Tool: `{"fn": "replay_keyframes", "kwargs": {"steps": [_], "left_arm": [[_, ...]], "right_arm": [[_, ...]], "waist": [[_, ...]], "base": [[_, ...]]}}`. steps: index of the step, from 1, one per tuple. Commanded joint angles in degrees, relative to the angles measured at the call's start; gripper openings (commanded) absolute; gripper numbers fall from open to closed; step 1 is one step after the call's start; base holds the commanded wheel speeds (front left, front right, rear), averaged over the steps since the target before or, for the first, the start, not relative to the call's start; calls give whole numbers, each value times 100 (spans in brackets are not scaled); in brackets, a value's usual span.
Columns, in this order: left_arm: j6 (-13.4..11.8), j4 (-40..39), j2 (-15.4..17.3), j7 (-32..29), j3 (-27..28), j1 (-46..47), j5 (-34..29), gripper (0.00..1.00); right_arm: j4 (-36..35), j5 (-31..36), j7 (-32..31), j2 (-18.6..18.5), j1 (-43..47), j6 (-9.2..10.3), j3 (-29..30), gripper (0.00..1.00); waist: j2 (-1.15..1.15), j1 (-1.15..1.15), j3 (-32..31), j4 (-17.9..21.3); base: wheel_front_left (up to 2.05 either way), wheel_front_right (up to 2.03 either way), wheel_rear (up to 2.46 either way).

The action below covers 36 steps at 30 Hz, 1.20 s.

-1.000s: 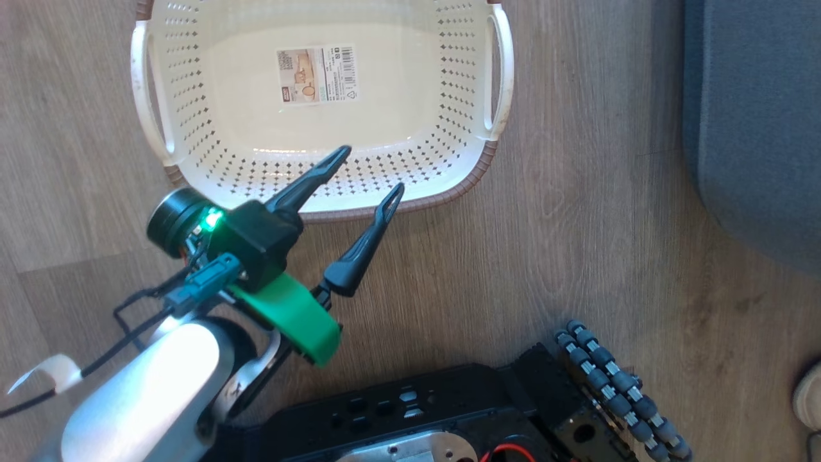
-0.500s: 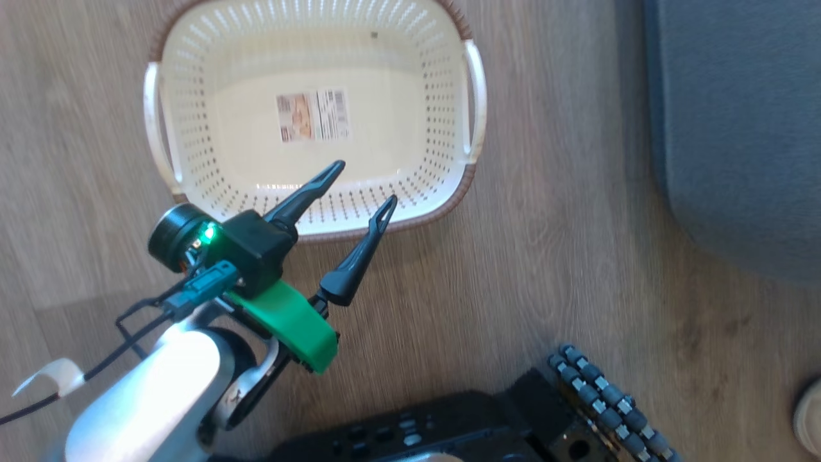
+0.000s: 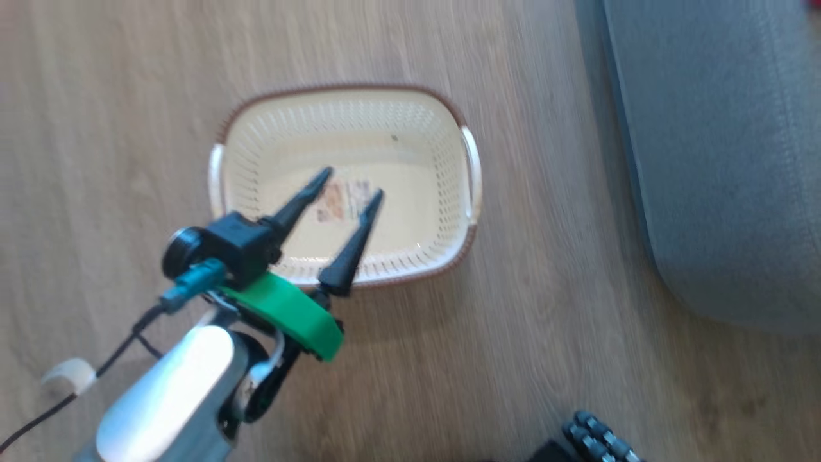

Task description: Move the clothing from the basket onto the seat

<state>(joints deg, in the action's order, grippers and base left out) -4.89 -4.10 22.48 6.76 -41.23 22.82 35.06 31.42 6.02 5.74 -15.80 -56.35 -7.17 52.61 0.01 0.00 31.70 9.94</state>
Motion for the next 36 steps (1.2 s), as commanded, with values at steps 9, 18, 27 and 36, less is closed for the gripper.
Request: {"fn": "replay_keyframes", "kwargs": {"steps": [9,18,27,36], "left_arm": [[-218,531,-89,538,781,74,261,100],[-347,1124,-80,746,1159,-205,348,100],[-299,1397,-94,815,1520,-654,353,100],[-199,1350,-269,822,1778,-930,75,100]], "right_arm": [[-970,-823,-35,-268,1293,-32,-1819,100],[-2159,-1317,-213,193,2607,-32,-3015,100],[-3217,-1231,-231,884,3893,-32,-3697,100],[-3087,-1120,200,1234,5003,-32,-4458,100]], "waist": [[-1,0,-1124,-998],[-1,0,-1765,-1795],[-1,0,-2193,-2195],[-1,0,-2462,-2067]], "base": [[0,0,0],[0,0,0],[0,0,0],[0,0,0]]}}
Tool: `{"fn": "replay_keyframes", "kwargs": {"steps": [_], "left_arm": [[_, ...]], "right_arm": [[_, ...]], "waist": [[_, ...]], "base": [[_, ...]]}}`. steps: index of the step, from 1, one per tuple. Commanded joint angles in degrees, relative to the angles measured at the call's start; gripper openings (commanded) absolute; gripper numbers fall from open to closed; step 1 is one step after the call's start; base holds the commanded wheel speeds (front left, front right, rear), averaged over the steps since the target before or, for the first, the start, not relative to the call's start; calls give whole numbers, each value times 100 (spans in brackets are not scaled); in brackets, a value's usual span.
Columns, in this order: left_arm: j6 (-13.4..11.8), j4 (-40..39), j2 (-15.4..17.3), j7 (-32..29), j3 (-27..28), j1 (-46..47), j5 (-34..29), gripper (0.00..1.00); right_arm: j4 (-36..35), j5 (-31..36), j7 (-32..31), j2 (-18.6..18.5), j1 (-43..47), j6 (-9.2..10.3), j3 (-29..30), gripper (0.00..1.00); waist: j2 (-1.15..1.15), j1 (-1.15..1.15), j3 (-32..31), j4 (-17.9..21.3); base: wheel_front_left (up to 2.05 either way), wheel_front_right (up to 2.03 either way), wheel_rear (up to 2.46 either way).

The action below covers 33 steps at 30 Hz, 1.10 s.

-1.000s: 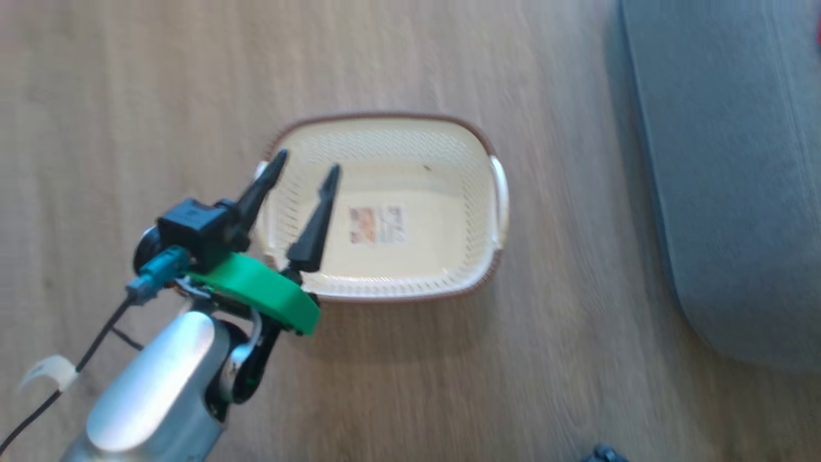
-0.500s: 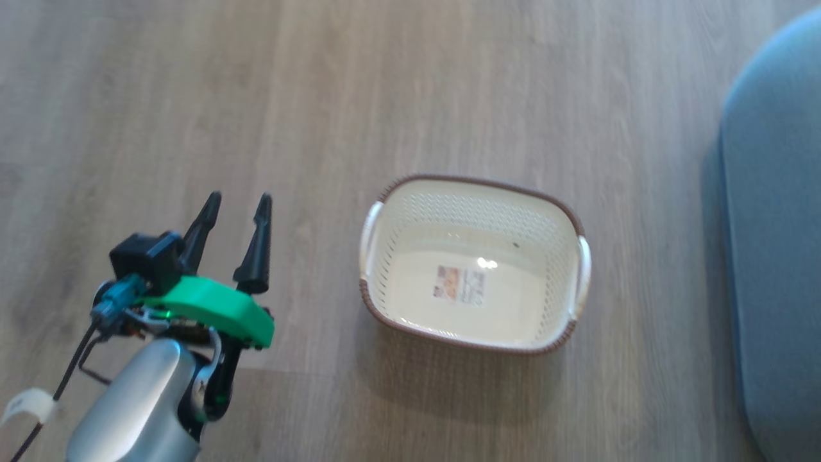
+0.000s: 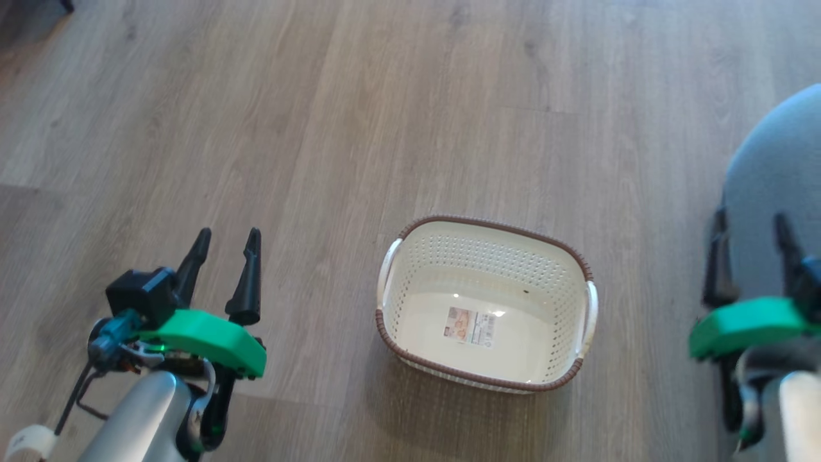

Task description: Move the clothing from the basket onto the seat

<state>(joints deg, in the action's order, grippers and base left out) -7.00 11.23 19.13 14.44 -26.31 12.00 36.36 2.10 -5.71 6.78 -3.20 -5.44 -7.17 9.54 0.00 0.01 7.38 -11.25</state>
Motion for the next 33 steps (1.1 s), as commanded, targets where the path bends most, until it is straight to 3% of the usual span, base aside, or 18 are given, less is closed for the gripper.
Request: {"fn": "replay_keyframes", "kwargs": {"steps": [1,10,23,24,33], "left_arm": [[31,-201,33,54,324,117,-85,100],[221,-173,-223,55,574,-217,-364,100],[493,-58,-298,55,678,-325,-579,100],[497,95,-365,0,463,-506,-550,0],[533,432,-478,-93,471,-675,-311,0]], "right_arm": [[-91,75,165,-14,-17,-32,-223,100],[399,88,657,29,378,-32,-535,100],[558,-115,805,32,515,-32,-538,100],[724,-85,729,71,589,0,-413,0],[1142,-402,632,102,591,0,-419,0]], "waist": [[0,-1,-46,83],[0,-1,-209,341],[0,-1,-248,506],[0,-1,-250,506],[0,-1,-267,539]], "base": [[0,0,0],[0,0,0],[0,0,0],[0,0,0],[0,0,0]]}}
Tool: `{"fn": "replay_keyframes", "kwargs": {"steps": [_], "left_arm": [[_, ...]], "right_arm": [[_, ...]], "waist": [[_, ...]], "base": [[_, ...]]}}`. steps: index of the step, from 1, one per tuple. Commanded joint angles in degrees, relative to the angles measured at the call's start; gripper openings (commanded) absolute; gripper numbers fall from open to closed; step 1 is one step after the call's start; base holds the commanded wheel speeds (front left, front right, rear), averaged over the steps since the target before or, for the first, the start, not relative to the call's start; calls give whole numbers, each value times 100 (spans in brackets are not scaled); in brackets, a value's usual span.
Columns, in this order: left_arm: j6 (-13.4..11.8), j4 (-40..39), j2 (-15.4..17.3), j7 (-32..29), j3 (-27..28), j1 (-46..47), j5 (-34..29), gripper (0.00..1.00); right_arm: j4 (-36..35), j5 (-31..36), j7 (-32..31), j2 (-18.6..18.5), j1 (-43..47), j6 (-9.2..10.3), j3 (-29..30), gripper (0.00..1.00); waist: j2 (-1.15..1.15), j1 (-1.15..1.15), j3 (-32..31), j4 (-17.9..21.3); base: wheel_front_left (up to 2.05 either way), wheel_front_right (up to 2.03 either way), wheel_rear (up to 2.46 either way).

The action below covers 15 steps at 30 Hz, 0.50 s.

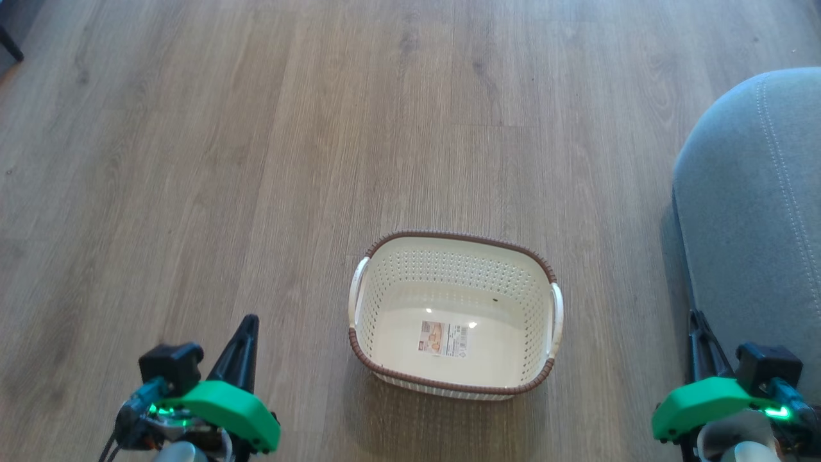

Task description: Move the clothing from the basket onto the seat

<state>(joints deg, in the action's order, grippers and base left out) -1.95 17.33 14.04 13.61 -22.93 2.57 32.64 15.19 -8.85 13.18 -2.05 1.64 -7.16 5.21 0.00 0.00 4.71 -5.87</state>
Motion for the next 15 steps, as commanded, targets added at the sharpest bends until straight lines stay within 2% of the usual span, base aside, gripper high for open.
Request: {"fn": "replay_keyframes", "kwargs": {"steps": [1,15], "left_arm": [[35,-179,24,-25,155,268,112,0],[150,-190,-98,-252,477,283,871,0]], "right_arm": [[-166,-156,-24,-14,-122,-2,15,0],[-163,-1184,-267,-23,-203,-5,29,0]], "waist": [[0,0,-4,5],[0,0,-61,78]], "base": [[0,0,0],[0,0,0]]}}
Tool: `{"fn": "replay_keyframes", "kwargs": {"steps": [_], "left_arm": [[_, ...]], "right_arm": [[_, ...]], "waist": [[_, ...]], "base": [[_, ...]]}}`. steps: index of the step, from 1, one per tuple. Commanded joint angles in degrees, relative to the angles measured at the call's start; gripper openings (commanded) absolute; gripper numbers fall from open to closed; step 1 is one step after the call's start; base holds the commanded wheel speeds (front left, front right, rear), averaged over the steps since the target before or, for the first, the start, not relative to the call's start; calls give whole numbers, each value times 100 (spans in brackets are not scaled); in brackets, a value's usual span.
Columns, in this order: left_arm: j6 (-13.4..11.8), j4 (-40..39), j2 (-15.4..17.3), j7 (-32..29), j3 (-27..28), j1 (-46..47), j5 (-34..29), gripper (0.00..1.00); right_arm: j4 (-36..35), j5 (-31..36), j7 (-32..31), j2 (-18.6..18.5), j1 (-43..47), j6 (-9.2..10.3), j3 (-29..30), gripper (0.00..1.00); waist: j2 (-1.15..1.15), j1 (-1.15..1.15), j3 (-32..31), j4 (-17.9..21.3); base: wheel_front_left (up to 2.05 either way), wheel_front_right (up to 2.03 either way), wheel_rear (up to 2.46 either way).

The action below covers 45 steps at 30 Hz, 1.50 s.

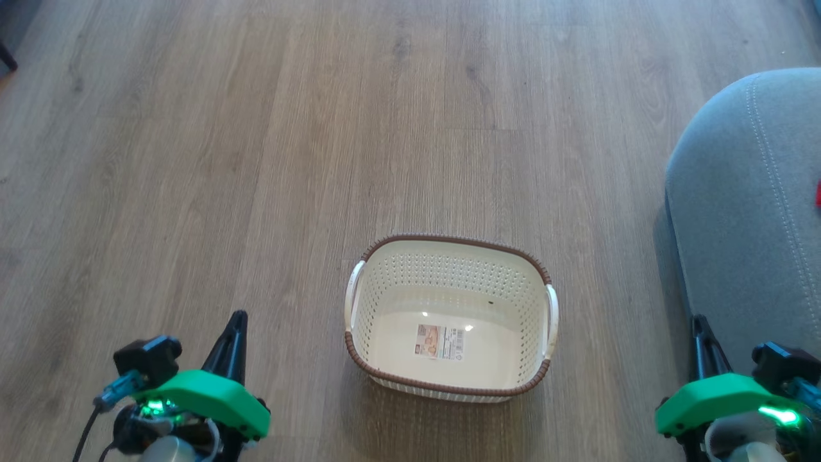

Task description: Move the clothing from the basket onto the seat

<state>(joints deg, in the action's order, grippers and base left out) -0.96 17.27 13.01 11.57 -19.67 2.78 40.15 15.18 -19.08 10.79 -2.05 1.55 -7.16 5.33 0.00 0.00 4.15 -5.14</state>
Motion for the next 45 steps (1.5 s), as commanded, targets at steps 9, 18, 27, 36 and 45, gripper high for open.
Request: {"fn": "replay_keyframes", "kwargs": {"steps": [9,18,27,36,45], "left_arm": [[111,-196,-63,-172,326,266,519,0],[180,-209,-142,-313,526,272,969,0],[256,-222,-231,-473,751,278,1465,0],[325,-235,-314,-618,957,284,1911,0],[393,-246,-397,-765,1164,291,2353,0]], "right_arm": [[-158,-707,-159,-28,-238,-8,25,0],[-154,-1323,-306,-33,-288,-10,34,0],[-150,-2008,-469,-38,-343,-13,44,0],[-146,-2627,-616,-44,-393,-15,53,0],[-142,-3242,-762,-49,-443,-17,62,0]], "waist": [[0,0,-34,44],[0,0,-68,88],[0,0,-106,137],[0,0,-140,181],[0,0,-173,225]], "base": [[0,0,0],[0,0,0],[0,0,0],[0,0,0],[0,0,0]]}}
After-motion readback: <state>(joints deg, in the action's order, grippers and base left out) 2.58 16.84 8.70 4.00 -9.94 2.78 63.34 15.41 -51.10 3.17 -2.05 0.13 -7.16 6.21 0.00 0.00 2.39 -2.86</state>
